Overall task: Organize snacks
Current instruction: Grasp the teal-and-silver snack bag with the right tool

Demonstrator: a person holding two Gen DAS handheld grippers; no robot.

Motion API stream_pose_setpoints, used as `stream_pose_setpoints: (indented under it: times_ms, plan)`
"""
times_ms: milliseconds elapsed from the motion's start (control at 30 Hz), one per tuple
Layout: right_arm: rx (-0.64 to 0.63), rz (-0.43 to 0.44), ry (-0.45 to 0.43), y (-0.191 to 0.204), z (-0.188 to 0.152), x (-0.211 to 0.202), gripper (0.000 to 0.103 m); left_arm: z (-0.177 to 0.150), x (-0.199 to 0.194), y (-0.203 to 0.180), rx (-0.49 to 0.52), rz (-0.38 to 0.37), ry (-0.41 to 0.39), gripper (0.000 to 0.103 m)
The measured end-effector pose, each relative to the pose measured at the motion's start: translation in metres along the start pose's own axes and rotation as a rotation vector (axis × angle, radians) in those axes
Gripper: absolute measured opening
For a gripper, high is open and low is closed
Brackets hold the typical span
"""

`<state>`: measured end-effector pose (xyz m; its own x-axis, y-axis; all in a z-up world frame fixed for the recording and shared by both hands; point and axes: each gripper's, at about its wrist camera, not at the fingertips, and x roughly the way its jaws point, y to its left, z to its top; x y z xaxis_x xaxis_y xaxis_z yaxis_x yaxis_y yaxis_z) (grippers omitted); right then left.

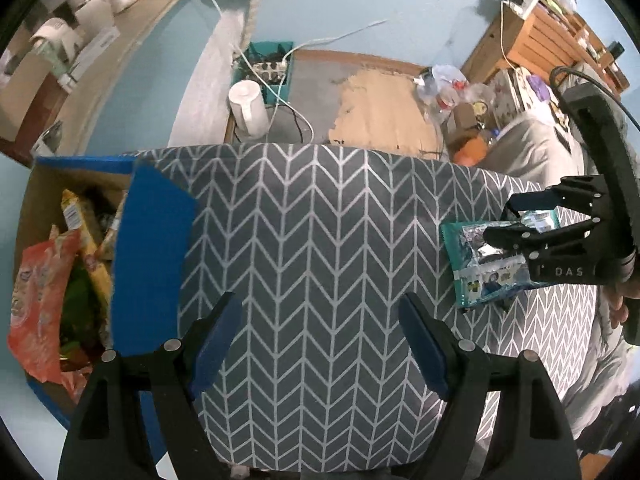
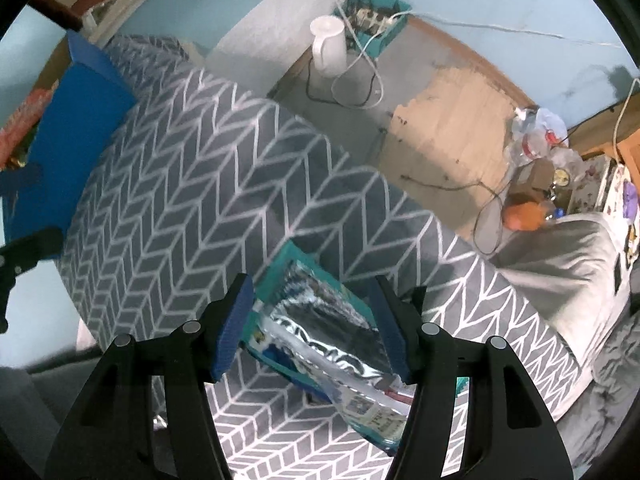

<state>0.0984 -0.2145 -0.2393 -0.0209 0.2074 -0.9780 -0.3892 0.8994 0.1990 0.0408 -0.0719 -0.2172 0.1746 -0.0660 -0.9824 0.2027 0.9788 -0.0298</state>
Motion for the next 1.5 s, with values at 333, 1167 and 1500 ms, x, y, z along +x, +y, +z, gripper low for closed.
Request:
stream_pose_setpoints:
  times_ms: [333, 1167, 1500]
  plan:
    - [0.032, 0.032, 0.066, -0.016, -0.038, 0.009, 0.061, -0.002, 0.017, -0.013, 0.016, 0.002, 0.047, 0.082]
    - [0.13, -0.323, 0.013, 0.056, -0.068, 0.056, 0.075, -0.017, 0.039, -0.01, 0.039, -0.035, 0.139, 0.082]
    - [0.19, -0.282, -0.056, 0.069, -0.094, 0.041, 0.048, -0.022, 0.039, -0.014, 0.065, -0.03, 0.151, 0.082]
